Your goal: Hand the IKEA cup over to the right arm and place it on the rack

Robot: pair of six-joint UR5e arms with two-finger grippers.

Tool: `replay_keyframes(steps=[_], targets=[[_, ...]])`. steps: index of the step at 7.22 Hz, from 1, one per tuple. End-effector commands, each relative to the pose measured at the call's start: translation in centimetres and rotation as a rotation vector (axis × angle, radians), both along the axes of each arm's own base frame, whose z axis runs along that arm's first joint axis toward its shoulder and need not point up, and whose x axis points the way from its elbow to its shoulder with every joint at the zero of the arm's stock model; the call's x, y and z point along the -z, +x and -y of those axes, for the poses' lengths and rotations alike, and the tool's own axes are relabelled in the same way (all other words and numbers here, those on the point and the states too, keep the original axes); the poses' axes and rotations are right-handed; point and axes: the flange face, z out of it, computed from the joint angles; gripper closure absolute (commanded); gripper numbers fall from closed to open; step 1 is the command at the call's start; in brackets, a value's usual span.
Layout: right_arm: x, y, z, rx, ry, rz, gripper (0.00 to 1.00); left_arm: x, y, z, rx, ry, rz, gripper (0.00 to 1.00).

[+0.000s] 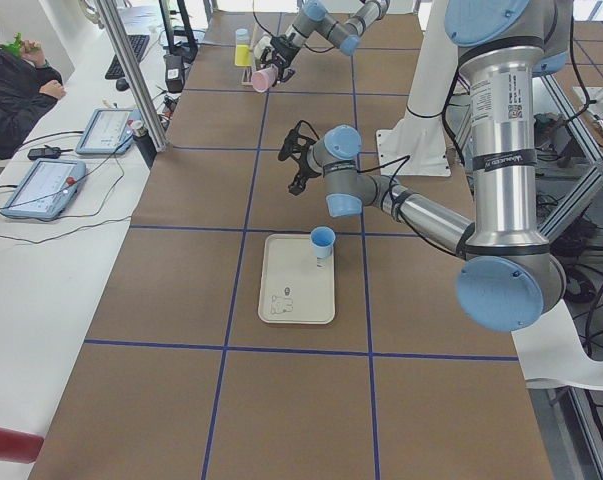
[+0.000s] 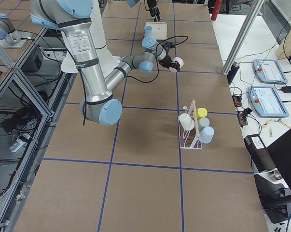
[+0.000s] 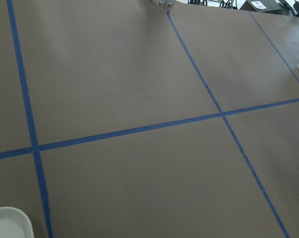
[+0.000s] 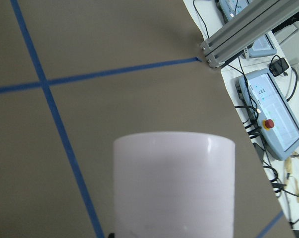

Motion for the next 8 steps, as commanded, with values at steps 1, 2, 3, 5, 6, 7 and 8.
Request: replay_keyframes(steps=[1, 2, 3, 5, 6, 7, 8], targets=[[-1.6, 4.1, 2.2, 0.042, 0.054, -0.227, 1.0, -0.2, -0.1, 0.0, 0.001, -0.001, 0.003, 0.0], [-2.2, 6.3, 3.3, 0.111, 0.152, -0.369, 1.0, -0.2, -0.1, 0.0, 0.001, -0.001, 0.003, 0.0], [-4.0, 9.0, 3.1, 0.134, 0.234, -0.533, 1.0, -0.2, -0.1, 0.0, 0.001, -0.001, 0.003, 0.0], [-6.6, 12.4, 2.3, 0.202, 0.376, -0.888, 1.0, -0.1, -0.1, 0.0, 0.002, -0.005, 0.0, 0.0], [-7.9, 13.2, 2.2, 0.234, 0.396, -1.005, 1.0, -0.1, 0.0, 0.0, 0.001, -0.006, -0.001, 0.0], [-9.3, 14.0, 2.0, 0.285, 0.412, -1.105, 1.0, 0.0, 0.0, 0.0, 0.001, -0.004, -0.005, 0.0], [-11.0, 14.9, 1.7, 0.289, 0.396, -1.177, 1.0, 0.1, -0.1, 0.1, 0.004, -0.006, -0.007, 0.0]])
